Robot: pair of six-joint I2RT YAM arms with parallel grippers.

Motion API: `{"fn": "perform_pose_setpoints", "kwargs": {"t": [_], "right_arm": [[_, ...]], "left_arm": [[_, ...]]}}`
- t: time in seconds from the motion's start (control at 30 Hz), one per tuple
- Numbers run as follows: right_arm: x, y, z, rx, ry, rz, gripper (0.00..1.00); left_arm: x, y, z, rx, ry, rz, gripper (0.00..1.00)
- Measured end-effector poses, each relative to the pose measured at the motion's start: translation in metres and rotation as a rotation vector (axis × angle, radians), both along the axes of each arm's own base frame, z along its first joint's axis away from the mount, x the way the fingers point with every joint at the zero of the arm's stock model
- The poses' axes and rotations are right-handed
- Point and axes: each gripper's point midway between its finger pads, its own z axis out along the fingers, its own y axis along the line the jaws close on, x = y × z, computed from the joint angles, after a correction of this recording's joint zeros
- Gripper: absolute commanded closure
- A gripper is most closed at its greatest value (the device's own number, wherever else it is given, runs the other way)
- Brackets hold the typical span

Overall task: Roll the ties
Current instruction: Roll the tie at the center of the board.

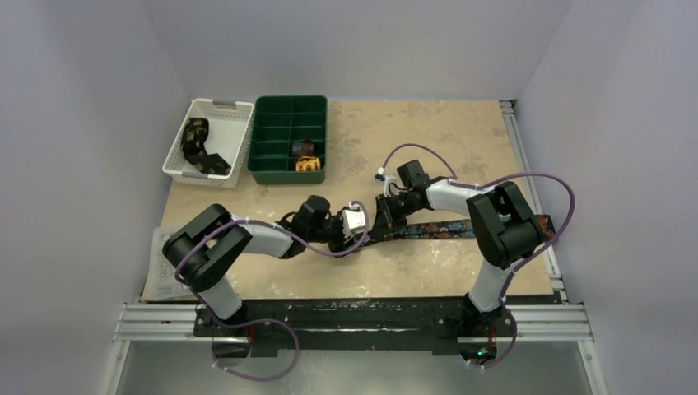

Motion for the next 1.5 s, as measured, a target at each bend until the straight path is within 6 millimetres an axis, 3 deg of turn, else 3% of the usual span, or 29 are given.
{"fn": "perform_pose_setpoints", "kwargs": {"t": [0.17, 0.37, 0.5, 0.57, 0.7, 0.83, 1.0, 1.07, 1.17, 1.27, 1.5], "right_arm": [[0.001, -0.004, -0.002, -0.016, 0.000, -0.005, 1.00], [0.001, -0.004, -0.002, -0.014, 0.001, 0.001, 1.00], [0.001, -0.003, -0.002, -0.011, 0.002, 0.001, 1.00], [0.001, -0.003, -0.001, -0.010, 0.001, 0.001, 1.00], [0.002, -0.002, 0.000, -0.002, 0.002, 0.000, 1.00], [0.002, 0.000, 0.001, 0.008, 0.002, 0.001, 1.00], [0.001, 0.005, 0.005, 0.042, 0.007, 0.001, 1.00], [-0.002, 0.007, 0.006, 0.046, 0.013, 0.011, 1.00], [-0.002, 0.006, 0.004, 0.040, 0.013, 0.013, 1.00], [-0.001, 0.003, -0.003, 0.020, 0.012, 0.013, 1.00], [-0.002, 0.001, -0.012, 0.028, 0.041, 0.027, 1.00]], "left_arm": [[0.010, 0.015, 0.000, -0.055, 0.048, 0.058, 0.40], [0.007, 0.008, 0.008, -0.109, 0.056, 0.052, 0.22], [0.000, -0.002, 0.005, -0.125, 0.057, 0.014, 0.22], [-0.007, -0.008, -0.002, -0.111, 0.070, -0.006, 0.30], [0.009, -0.027, -0.003, -0.102, 0.047, 0.009, 0.40], [0.019, -0.032, -0.004, -0.073, 0.034, 0.013, 0.68], [0.011, -0.024, -0.003, -0.028, -0.011, -0.056, 0.75], [0.008, -0.021, -0.003, -0.009, -0.020, -0.076, 0.71], [0.008, -0.021, -0.003, 0.003, -0.026, -0.092, 0.46], [0.008, -0.019, -0.004, 0.008, -0.013, -0.085, 0.35], [0.012, 0.007, -0.004, -0.036, 0.050, 0.022, 0.34]]}}
